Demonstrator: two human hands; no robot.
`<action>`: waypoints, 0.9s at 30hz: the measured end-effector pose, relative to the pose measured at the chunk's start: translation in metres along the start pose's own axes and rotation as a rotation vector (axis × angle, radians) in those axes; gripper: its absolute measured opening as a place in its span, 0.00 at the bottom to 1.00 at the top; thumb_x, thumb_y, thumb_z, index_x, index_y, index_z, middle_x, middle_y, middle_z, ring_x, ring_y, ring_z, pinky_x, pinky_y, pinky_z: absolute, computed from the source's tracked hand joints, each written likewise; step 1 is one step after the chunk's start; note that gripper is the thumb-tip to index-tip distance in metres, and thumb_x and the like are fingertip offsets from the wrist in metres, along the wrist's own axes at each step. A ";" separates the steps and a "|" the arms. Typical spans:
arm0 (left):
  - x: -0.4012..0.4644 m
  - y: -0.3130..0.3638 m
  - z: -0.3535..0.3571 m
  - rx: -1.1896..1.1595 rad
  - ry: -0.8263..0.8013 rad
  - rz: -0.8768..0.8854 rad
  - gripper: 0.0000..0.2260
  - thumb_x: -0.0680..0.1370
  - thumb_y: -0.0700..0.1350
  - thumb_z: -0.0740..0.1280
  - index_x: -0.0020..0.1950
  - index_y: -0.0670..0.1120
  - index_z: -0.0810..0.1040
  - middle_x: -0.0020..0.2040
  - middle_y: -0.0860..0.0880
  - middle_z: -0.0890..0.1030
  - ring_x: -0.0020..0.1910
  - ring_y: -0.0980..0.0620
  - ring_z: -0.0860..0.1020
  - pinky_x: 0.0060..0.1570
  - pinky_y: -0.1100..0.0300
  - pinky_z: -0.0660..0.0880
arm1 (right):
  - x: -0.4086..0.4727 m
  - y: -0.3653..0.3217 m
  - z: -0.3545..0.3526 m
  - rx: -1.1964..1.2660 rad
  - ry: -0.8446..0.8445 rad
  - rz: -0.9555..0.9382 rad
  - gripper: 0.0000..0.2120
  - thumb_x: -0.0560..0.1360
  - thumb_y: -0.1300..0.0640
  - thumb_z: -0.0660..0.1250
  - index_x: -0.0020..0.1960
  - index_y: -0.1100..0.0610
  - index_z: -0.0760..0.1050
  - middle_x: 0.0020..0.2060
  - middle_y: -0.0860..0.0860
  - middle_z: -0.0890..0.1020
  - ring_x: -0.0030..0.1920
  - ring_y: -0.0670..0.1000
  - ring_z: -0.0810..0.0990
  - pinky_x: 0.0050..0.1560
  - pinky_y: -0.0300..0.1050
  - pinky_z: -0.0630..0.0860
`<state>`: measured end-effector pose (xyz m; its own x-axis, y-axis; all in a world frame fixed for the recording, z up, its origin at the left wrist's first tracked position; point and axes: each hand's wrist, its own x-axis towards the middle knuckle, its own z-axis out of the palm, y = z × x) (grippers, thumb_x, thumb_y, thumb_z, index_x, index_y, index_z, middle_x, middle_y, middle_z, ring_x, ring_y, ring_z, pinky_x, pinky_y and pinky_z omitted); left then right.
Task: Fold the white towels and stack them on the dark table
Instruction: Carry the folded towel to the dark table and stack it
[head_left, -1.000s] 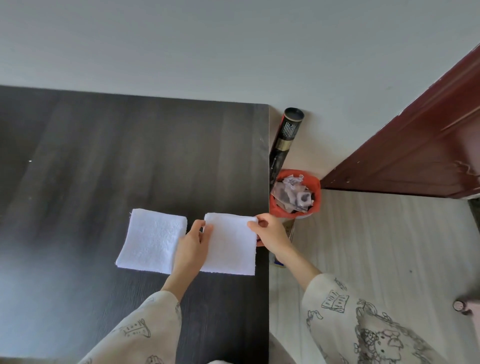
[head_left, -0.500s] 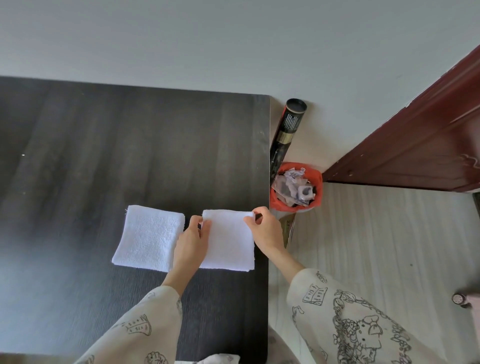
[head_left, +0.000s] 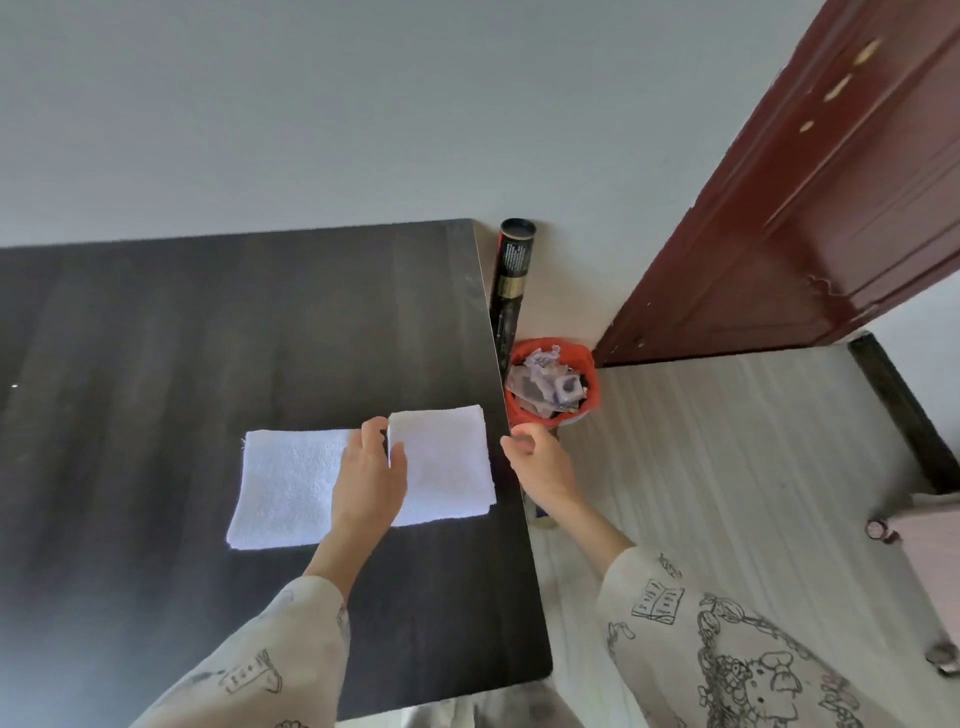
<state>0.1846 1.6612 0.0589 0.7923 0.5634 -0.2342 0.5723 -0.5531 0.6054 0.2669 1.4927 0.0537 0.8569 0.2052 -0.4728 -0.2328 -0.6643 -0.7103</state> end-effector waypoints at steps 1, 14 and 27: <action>-0.007 0.000 -0.001 -0.014 0.020 0.044 0.14 0.80 0.44 0.58 0.65 0.44 0.67 0.63 0.45 0.72 0.53 0.47 0.74 0.50 0.53 0.74 | -0.007 0.004 -0.002 0.014 0.005 0.008 0.16 0.79 0.52 0.59 0.64 0.57 0.70 0.56 0.50 0.77 0.58 0.49 0.75 0.53 0.40 0.70; -0.169 0.104 0.088 0.011 -0.592 0.602 0.11 0.80 0.41 0.58 0.61 0.42 0.74 0.57 0.45 0.76 0.56 0.48 0.75 0.50 0.65 0.65 | -0.233 0.157 -0.116 0.467 0.508 0.217 0.09 0.79 0.56 0.61 0.56 0.59 0.75 0.45 0.53 0.82 0.43 0.50 0.81 0.45 0.42 0.76; -0.410 0.316 0.284 0.172 -0.901 1.237 0.09 0.79 0.41 0.61 0.57 0.45 0.76 0.51 0.50 0.79 0.46 0.55 0.76 0.48 0.64 0.70 | -0.466 0.404 -0.295 0.752 0.965 0.415 0.07 0.79 0.58 0.61 0.53 0.59 0.75 0.40 0.52 0.81 0.39 0.49 0.79 0.39 0.39 0.73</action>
<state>0.1002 1.0811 0.1300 0.5991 -0.7973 -0.0730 -0.5516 -0.4772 0.6841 -0.0911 0.9164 0.1410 0.5689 -0.7263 -0.3858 -0.4904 0.0771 -0.8681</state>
